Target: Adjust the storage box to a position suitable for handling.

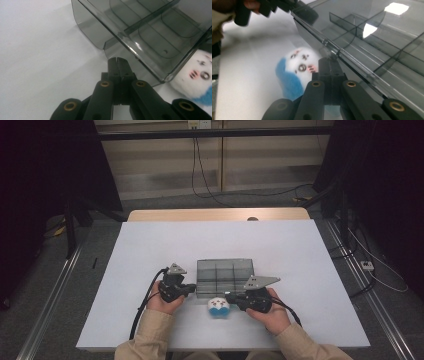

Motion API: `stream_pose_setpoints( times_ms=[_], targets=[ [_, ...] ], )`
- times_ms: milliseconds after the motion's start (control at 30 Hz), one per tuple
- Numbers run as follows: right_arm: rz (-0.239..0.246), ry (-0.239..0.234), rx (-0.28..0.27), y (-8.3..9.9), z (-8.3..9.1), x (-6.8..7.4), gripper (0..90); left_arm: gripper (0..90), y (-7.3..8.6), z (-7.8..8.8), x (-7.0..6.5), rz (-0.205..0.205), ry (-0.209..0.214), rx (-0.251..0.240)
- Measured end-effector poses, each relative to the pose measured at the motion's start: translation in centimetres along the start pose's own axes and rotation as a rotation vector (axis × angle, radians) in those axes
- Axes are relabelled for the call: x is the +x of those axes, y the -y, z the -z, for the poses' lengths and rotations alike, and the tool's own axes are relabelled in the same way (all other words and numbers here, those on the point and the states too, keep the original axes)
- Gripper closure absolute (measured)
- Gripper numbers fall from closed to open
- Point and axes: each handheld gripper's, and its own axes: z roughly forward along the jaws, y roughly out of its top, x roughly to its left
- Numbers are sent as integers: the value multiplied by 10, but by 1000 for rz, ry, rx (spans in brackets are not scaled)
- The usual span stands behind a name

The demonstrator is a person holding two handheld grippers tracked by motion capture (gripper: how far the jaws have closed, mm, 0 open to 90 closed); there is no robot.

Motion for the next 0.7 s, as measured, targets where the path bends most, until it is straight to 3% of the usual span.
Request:
stream_pose_setpoints(
  times_ms=[300, 500, 567, 700],
  targets=[
    [13, -3, -30, -3, 3, 3, 900, 900, 0, 1, 2, 6, -3, -5],
    [29, 24, -62, -10, 10, 4, 900, 891, -3, 10, 5, 12, -13, -50],
    [24, 24, -79, -13, 12, 3, 900, 846, -4, 14, 6, 14, -24, -74],
    [37, 41, -91, -18, 15, 3, 900, 662, -7, 22, 7, -1, -52, -111]
  ],
)
